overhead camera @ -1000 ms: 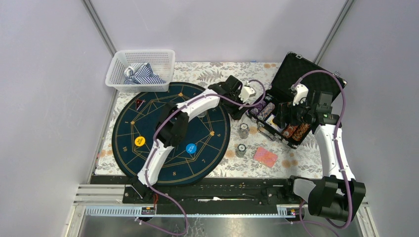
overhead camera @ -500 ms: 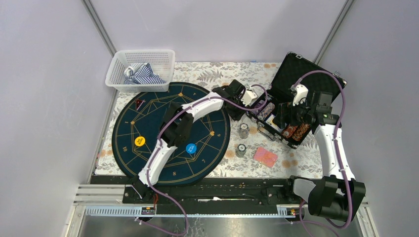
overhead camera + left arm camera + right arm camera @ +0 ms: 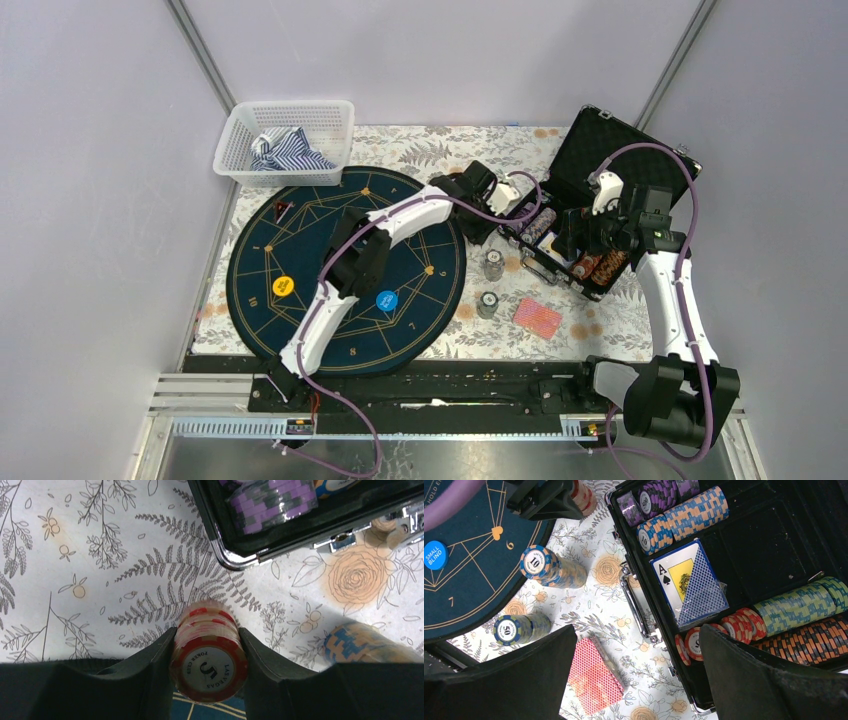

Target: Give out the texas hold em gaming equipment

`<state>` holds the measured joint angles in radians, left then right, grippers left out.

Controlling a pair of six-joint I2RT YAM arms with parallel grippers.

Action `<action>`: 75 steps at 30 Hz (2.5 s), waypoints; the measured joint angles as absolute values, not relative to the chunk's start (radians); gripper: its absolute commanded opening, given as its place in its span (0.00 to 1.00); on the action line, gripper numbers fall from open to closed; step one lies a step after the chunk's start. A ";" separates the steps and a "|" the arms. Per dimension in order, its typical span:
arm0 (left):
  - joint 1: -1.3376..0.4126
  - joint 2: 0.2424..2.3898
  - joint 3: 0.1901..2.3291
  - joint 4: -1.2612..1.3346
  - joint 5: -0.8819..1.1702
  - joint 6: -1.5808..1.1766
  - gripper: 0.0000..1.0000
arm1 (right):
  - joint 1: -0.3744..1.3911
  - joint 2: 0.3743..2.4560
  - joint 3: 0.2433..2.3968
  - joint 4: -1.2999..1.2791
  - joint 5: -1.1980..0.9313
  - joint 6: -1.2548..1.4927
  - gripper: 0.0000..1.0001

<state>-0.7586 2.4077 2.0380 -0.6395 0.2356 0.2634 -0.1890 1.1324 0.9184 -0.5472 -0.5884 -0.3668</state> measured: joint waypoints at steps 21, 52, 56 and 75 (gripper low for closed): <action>-0.329 1.813 1.686 -0.680 0.312 0.282 0.00 | -0.189 1.142 0.918 -0.549 -0.634 -0.373 1.00; -0.184 1.687 1.041 -0.436 0.260 0.419 0.81 | -0.189 1.145 0.918 -0.577 -0.669 -0.371 1.00; -0.194 1.671 1.107 -0.516 0.271 0.423 0.88 | -0.189 1.145 0.919 -0.589 -0.678 -0.368 1.00; -0.604 2.090 1.763 -0.561 0.355 0.330 0.88 | -0.189 1.145 0.918 -0.592 -0.699 -0.358 1.00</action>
<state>-0.6037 2.0903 1.7626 -0.5606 0.3553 0.3298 -0.1890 1.1446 0.9184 -0.5922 -0.6991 -0.3584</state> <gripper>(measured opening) 0.886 0.995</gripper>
